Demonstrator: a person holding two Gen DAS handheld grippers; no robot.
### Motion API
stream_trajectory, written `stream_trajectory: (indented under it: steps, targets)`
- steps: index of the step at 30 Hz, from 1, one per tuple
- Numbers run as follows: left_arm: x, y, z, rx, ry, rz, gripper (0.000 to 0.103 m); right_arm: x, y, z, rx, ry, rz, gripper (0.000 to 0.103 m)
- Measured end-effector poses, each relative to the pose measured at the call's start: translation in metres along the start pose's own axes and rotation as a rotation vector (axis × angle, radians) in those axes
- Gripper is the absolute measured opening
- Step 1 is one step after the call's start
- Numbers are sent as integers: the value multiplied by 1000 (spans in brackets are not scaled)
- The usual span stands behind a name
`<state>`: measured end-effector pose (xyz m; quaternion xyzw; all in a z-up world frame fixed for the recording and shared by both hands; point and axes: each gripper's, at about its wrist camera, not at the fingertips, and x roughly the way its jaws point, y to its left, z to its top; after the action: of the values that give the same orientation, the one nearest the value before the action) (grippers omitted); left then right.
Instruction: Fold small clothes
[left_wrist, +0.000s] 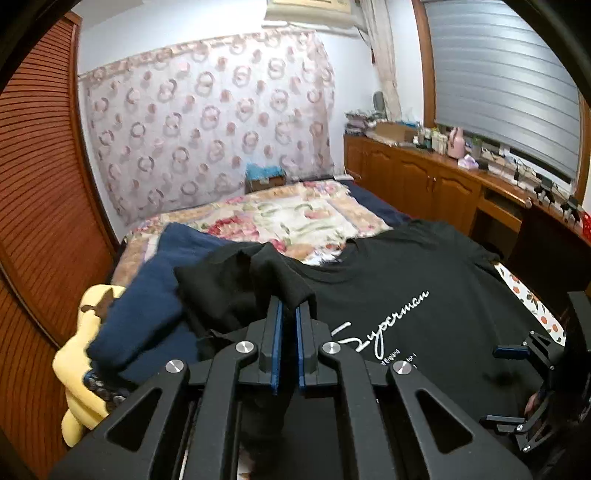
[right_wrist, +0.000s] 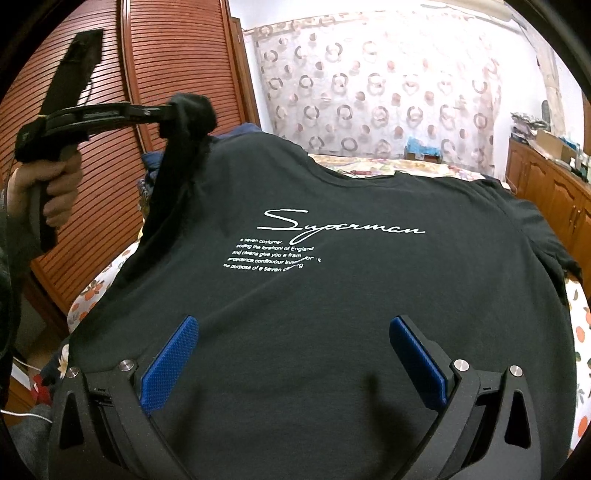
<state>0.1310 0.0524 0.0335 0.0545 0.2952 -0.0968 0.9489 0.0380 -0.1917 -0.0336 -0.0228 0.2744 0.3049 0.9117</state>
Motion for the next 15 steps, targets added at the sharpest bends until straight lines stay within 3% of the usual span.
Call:
stream_trajectory:
  steps: [2, 3, 4, 5, 7, 15]
  targets:
    - [-3, 0, -5, -8, 2, -29, 20, 0, -1, -1, 8, 0, 4, 103]
    - [-6, 1, -7, -13, 1, -28, 39, 1, -1, -1, 12, -1, 7, 103]
    - [-10, 4, -11, -20, -8, -27, 51, 1, -1, -1, 15, -1, 7, 103]
    - [-13, 7, -13, -22, -12, -23, 55, 1, -1, -1, 18, 0, 8, 103]
    - [-19, 9, -19, -25, -17, -11, 82, 1, -1, -1, 18, 1, 9, 103]
    - [-19, 16, -50, -36, -17, 53, 83, 0, -2, 9, -7, 10, -16, 103]
